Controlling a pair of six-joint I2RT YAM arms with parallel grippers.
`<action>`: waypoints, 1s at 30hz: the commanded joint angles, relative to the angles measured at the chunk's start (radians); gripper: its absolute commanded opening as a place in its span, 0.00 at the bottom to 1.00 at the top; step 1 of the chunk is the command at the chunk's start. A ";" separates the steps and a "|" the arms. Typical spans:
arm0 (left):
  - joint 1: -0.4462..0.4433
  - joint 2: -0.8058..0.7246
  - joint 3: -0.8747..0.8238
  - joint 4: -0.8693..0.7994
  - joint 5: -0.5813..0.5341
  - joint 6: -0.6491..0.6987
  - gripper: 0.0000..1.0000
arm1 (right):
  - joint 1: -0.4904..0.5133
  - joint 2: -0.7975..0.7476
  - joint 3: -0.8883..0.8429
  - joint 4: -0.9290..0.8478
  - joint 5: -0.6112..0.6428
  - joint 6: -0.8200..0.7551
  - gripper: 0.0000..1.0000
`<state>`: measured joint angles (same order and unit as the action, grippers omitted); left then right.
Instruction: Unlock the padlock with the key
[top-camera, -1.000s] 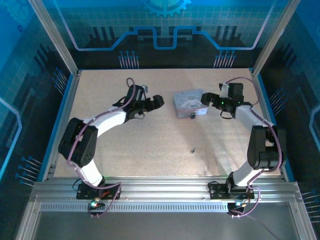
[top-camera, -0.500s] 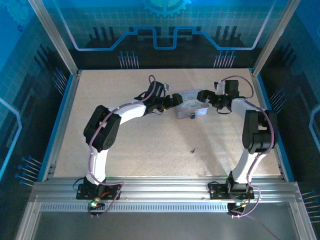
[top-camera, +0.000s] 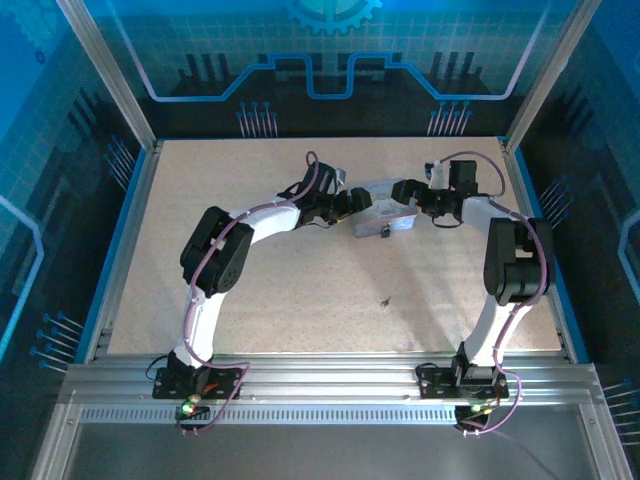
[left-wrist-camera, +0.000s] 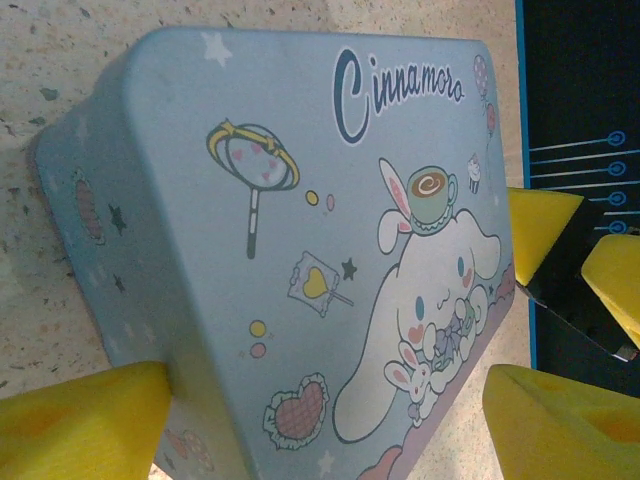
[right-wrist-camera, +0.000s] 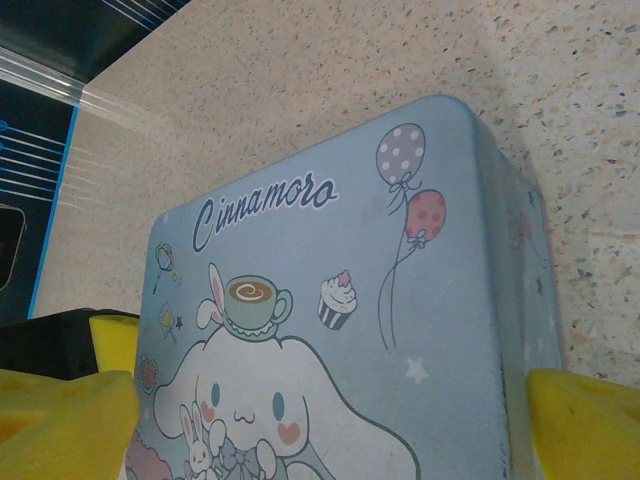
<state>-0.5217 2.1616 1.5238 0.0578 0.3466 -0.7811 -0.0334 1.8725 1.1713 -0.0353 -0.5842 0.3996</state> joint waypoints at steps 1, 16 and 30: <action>-0.011 0.001 0.030 0.007 0.042 0.007 0.83 | 0.028 -0.022 -0.023 0.000 -0.087 -0.011 0.98; 0.022 -0.168 -0.170 0.030 0.017 0.058 0.83 | 0.147 -0.160 -0.188 0.012 -0.082 -0.010 0.98; 0.060 -0.330 -0.397 0.044 -0.013 0.090 0.84 | 0.337 -0.293 -0.361 0.067 -0.061 0.053 0.99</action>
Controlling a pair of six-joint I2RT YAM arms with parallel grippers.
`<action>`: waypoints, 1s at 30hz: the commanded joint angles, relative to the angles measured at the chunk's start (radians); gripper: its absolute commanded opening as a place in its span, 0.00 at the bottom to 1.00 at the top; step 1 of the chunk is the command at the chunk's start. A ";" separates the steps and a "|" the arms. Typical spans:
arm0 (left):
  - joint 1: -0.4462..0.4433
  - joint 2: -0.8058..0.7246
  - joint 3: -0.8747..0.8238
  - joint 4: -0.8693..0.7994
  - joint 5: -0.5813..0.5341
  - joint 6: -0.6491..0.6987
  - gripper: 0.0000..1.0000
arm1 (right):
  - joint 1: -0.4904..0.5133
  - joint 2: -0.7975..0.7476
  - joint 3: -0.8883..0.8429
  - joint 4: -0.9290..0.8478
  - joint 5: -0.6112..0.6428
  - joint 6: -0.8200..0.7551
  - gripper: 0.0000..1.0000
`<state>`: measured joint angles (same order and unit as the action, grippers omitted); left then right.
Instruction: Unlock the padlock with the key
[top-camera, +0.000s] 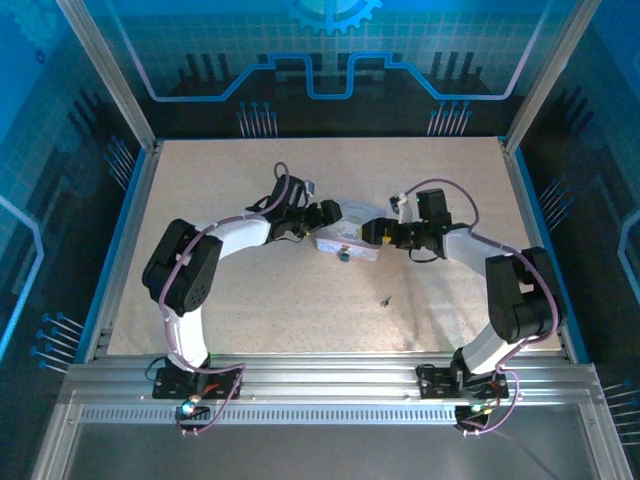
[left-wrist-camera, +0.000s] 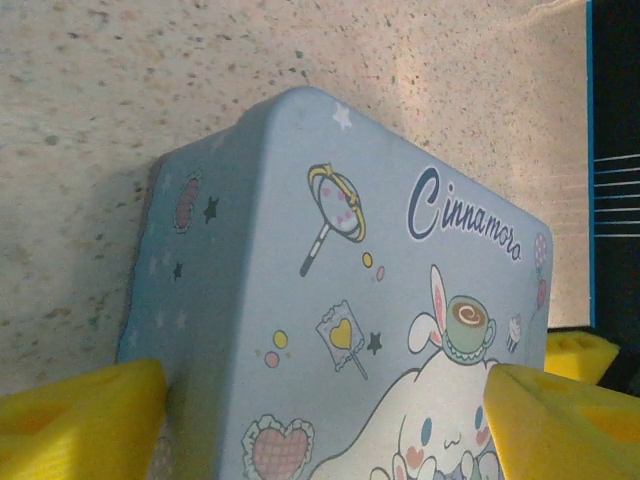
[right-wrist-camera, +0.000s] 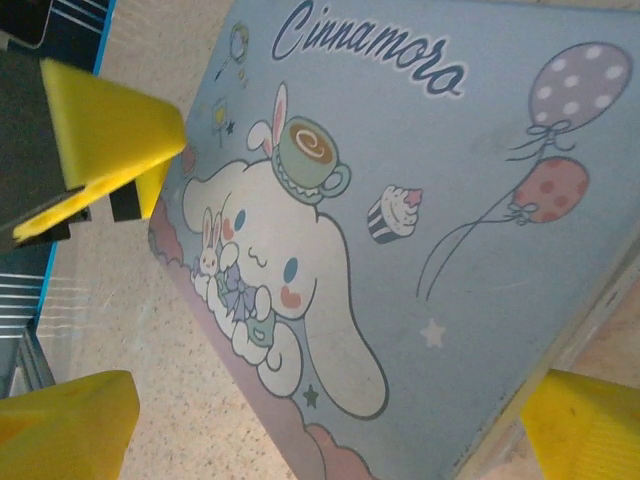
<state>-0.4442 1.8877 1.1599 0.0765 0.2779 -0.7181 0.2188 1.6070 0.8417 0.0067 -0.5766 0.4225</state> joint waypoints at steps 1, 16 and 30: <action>-0.015 -0.067 -0.043 0.016 0.050 0.037 0.84 | 0.100 -0.033 -0.037 0.026 -0.061 0.033 0.99; 0.067 -0.233 -0.195 -0.051 0.007 0.097 0.86 | 0.202 -0.087 -0.072 -0.039 0.118 0.088 1.00; 0.096 -0.448 -0.281 -0.134 -0.062 0.143 0.89 | 0.207 -0.316 -0.084 -0.464 0.447 0.137 0.99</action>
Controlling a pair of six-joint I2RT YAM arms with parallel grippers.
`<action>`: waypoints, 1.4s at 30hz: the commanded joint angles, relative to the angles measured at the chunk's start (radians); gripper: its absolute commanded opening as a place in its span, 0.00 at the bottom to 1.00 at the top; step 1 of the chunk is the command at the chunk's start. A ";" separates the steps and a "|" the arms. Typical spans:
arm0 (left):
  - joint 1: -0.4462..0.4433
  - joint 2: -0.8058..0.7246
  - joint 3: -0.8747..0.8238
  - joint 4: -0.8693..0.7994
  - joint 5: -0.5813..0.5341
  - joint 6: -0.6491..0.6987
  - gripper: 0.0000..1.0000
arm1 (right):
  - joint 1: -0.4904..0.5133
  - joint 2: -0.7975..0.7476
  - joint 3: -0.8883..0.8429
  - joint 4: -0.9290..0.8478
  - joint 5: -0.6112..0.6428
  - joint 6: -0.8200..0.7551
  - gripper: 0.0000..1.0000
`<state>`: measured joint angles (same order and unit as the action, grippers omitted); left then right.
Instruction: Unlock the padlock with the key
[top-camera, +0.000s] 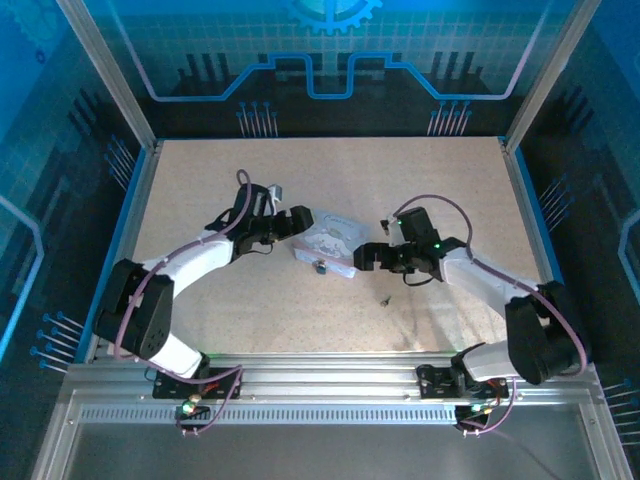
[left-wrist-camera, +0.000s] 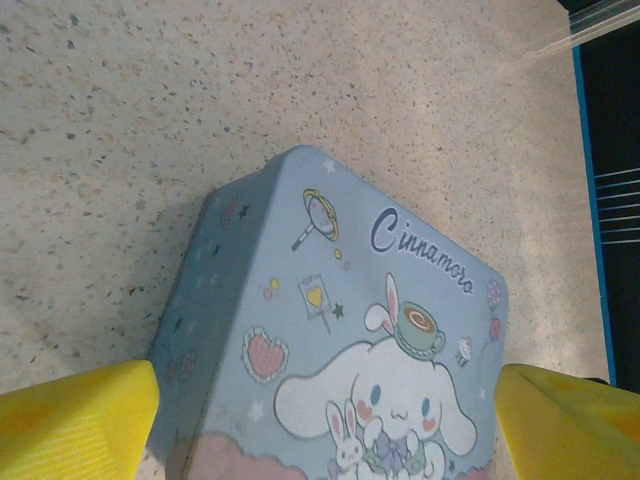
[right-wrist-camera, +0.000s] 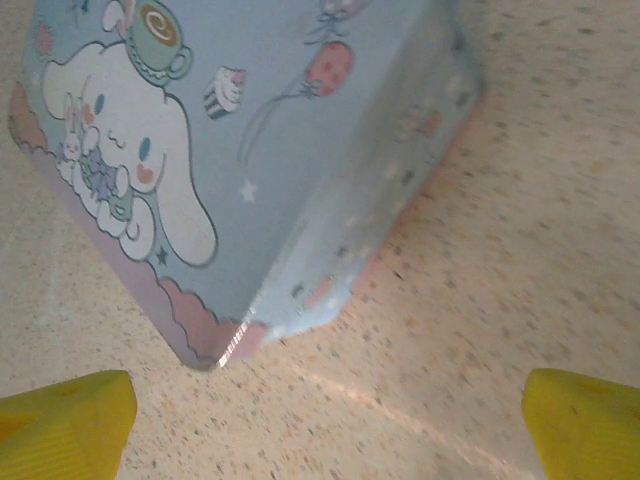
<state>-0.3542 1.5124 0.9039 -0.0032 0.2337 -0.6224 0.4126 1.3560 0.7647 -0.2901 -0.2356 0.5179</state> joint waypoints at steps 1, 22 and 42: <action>0.006 -0.099 -0.037 -0.066 -0.021 0.051 0.89 | 0.019 -0.088 -0.015 -0.202 0.126 0.054 0.97; 0.006 -0.437 -0.267 -0.141 -0.088 0.030 0.92 | 0.317 0.085 0.047 -0.409 0.386 0.275 0.65; 0.008 -0.445 -0.278 -0.134 -0.084 0.031 0.94 | 0.338 0.169 0.030 -0.357 0.441 0.330 0.45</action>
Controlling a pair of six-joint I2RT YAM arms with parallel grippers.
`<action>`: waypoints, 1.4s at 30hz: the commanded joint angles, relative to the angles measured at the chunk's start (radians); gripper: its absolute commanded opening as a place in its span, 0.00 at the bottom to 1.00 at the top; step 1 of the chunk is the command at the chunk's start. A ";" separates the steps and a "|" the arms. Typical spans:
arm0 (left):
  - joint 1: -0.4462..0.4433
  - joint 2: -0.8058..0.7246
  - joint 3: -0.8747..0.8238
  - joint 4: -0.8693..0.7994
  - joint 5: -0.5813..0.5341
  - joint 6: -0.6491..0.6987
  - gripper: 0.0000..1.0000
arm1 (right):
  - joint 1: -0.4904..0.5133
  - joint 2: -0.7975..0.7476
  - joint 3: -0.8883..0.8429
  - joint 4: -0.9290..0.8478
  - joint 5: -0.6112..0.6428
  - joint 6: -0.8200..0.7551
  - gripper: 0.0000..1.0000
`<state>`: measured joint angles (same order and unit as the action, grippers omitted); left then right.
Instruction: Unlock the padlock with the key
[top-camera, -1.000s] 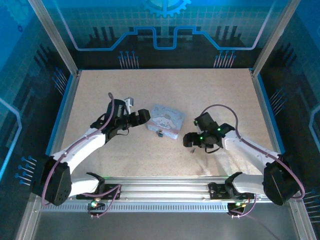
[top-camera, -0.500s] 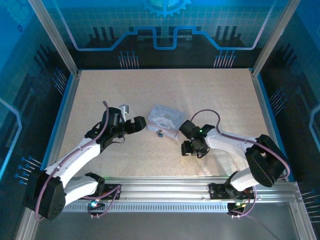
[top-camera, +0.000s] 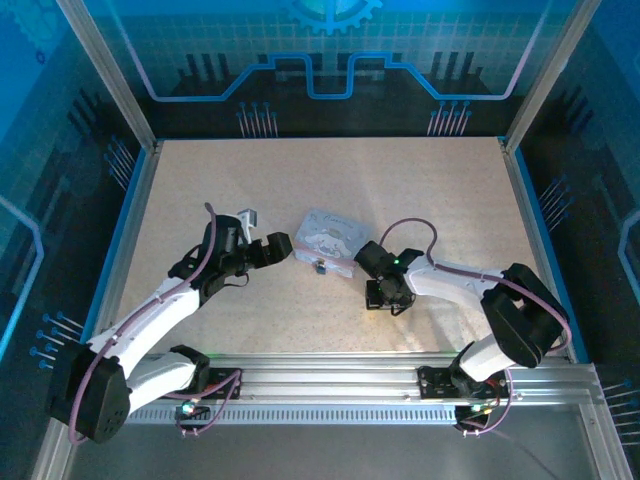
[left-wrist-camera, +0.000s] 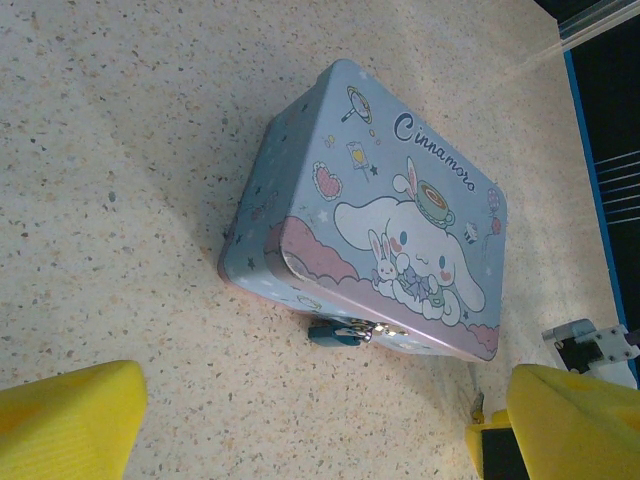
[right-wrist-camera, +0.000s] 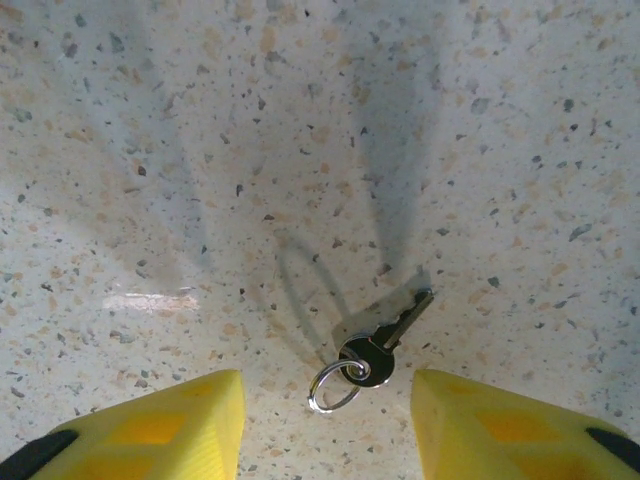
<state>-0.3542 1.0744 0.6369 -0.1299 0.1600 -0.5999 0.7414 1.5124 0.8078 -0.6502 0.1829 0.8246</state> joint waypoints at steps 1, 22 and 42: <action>0.008 -0.005 -0.010 -0.008 -0.011 0.009 0.94 | 0.006 0.012 -0.019 0.005 0.023 0.024 0.45; 0.009 0.015 0.026 -0.036 -0.019 0.027 0.95 | -0.030 -0.021 -0.102 0.037 0.007 0.029 0.21; 0.009 0.020 0.036 -0.034 -0.014 0.015 0.95 | -0.060 -0.100 -0.144 0.034 0.020 0.000 0.08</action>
<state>-0.3531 1.0874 0.6384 -0.1528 0.1528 -0.5953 0.7006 1.4277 0.6872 -0.5587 0.1761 0.8333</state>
